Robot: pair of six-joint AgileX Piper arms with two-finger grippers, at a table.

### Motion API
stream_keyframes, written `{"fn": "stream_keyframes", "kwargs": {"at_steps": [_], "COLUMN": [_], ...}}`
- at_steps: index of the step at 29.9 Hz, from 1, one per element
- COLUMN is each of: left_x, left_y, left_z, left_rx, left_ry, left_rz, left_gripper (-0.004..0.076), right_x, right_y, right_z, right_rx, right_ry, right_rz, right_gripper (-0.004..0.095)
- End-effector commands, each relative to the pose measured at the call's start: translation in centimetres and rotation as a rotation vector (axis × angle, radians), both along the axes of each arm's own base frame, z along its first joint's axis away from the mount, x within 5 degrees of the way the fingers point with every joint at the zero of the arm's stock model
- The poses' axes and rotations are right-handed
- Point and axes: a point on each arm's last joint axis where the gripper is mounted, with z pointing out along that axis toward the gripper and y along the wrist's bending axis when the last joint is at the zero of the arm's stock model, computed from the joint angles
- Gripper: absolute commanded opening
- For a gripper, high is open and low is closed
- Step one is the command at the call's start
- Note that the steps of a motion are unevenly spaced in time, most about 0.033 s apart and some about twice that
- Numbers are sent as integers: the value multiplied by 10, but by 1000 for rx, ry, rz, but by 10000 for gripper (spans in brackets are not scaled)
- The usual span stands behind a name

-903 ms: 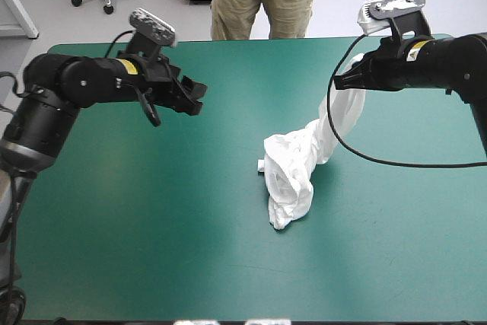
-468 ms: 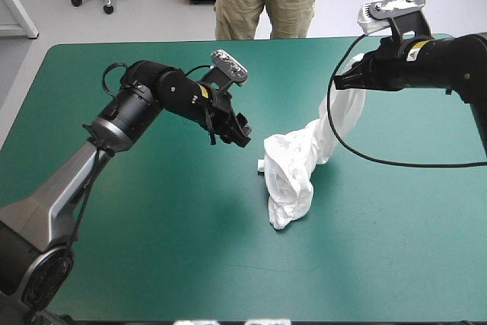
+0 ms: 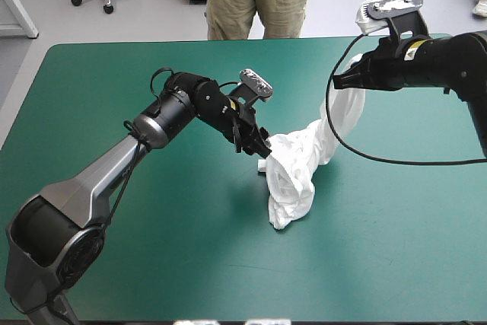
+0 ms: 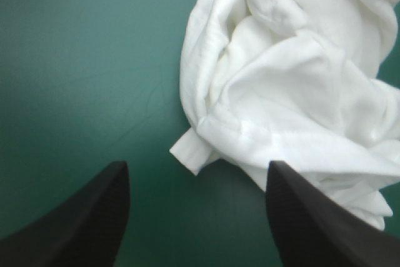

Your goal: Fold the cloth

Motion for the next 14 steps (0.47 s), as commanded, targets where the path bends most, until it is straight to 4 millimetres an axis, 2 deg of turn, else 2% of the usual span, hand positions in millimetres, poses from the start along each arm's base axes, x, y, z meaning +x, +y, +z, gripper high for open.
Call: {"fn": "stream_keyframes", "kwargs": {"at_steps": [1, 11, 13, 14], "left_x": [-4, 11, 12, 12], "left_y": [-5, -19, -22, -23], "left_z": [30, -1, -4, -4], "left_rx": [-140, -141, -155, -165], "left_ry": [-82, -29, -27, -31], "left_rz": [-4, -4, -26, -42], "left_gripper": [459, 456, 420, 372], "right_x": [-10, -10, -10, -10], "right_y": [-3, -3, -3, -3], "right_z": [20, 19, 19, 19], "right_rx": [34, 33, 33, 33], "right_ry": [-105, -103, -103, -103], "right_rz": [-3, -3, -3, -3], "right_gripper": [-17, -17, -17, -17]}}
